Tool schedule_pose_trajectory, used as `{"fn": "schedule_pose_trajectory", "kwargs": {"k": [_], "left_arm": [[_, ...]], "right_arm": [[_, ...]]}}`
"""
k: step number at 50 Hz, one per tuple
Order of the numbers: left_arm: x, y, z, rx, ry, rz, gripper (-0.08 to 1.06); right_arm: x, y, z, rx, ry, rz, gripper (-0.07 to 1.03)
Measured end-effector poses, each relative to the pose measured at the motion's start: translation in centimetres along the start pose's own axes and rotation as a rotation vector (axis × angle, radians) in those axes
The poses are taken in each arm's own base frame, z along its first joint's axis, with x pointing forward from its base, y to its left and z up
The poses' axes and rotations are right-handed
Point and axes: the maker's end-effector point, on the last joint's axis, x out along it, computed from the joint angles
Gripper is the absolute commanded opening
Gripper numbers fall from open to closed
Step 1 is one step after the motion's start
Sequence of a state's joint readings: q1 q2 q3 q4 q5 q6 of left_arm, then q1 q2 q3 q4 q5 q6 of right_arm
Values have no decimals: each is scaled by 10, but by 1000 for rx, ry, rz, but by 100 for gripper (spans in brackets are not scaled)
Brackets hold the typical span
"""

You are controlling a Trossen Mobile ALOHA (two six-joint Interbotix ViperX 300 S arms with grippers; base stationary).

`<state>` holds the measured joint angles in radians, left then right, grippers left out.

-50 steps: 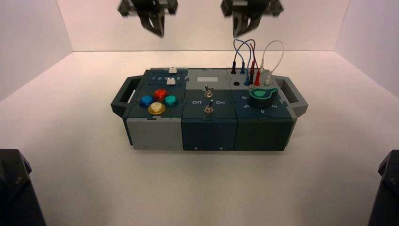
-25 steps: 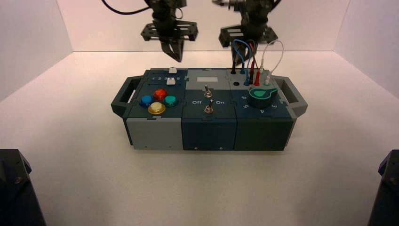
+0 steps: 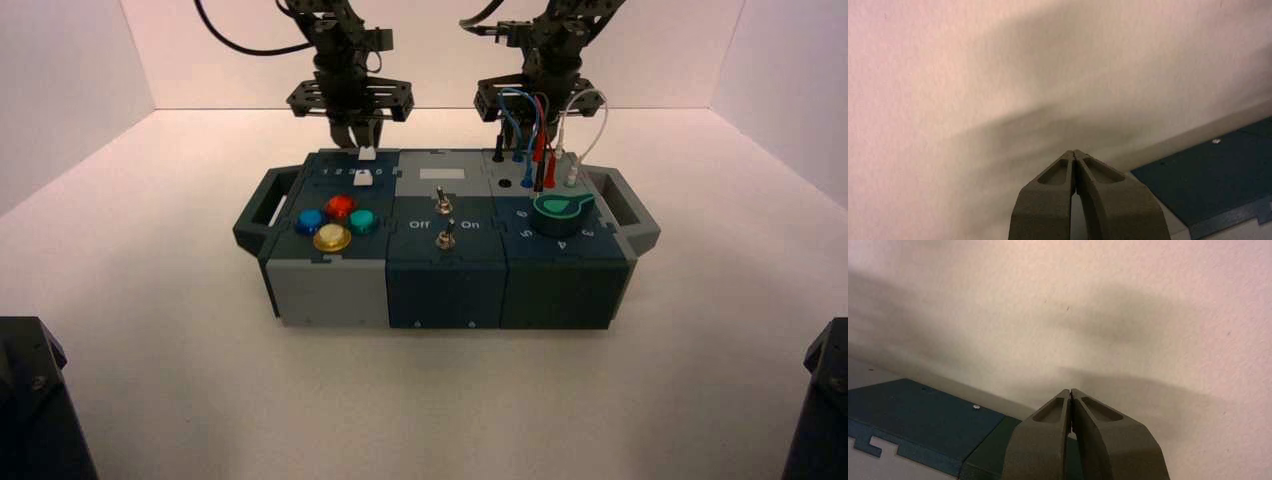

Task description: Move the box closer.

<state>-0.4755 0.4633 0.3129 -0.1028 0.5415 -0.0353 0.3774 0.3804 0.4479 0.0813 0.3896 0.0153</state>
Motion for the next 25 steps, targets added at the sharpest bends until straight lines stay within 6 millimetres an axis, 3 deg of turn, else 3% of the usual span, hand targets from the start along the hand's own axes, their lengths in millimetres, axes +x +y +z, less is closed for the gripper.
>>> {"fn": "schedule_pose_trajectory", "kwargs": {"k": [14,25], "left_arm": [[-10,-4,-28,15,38,0,-3],[-15,-11,-58,34,70,-2,-3]], "right_arm": [[-3,20,-14,-28,28,22,-2],[-9,36,-40,-36,66,43,-2]]}}
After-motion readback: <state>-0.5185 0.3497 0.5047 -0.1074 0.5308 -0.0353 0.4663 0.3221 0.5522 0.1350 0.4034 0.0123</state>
